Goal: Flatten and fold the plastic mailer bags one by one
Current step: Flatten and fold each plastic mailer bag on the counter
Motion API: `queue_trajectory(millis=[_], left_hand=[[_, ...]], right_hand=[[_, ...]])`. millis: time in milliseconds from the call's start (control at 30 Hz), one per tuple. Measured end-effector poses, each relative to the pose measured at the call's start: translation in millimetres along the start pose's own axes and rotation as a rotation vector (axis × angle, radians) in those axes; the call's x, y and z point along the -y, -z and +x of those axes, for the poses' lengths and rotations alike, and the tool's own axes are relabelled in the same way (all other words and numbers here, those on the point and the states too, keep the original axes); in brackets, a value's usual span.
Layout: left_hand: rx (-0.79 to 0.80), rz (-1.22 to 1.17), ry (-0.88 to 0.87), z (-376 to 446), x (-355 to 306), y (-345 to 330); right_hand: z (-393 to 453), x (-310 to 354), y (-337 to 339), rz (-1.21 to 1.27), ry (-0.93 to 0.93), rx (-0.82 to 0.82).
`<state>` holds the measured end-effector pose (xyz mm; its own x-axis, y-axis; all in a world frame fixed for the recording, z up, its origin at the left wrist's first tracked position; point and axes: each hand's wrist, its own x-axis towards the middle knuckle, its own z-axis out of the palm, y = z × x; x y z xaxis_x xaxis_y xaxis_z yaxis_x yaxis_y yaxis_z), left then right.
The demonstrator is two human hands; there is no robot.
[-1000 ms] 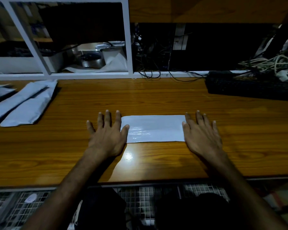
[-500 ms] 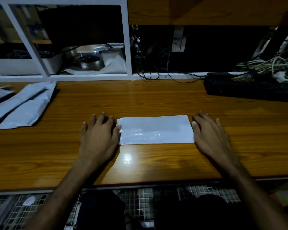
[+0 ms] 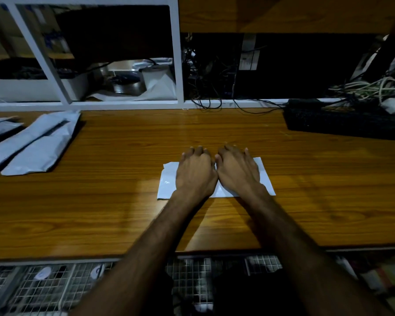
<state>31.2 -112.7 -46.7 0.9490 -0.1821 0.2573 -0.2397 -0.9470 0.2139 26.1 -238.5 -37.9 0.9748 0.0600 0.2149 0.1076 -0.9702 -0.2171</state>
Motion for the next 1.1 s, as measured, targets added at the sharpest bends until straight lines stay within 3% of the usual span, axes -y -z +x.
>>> queue_trajectory(millis=[733,1100], left_hand=[[0.181,0.097,0.158,-12,33,14],[0.190,0.094,0.246,-18,68,28]], right_hand=[[-8,-18,0,-0.071,-0.044,-0.028],[-14,-32,12,-0.026,-0.111,-0.009]])
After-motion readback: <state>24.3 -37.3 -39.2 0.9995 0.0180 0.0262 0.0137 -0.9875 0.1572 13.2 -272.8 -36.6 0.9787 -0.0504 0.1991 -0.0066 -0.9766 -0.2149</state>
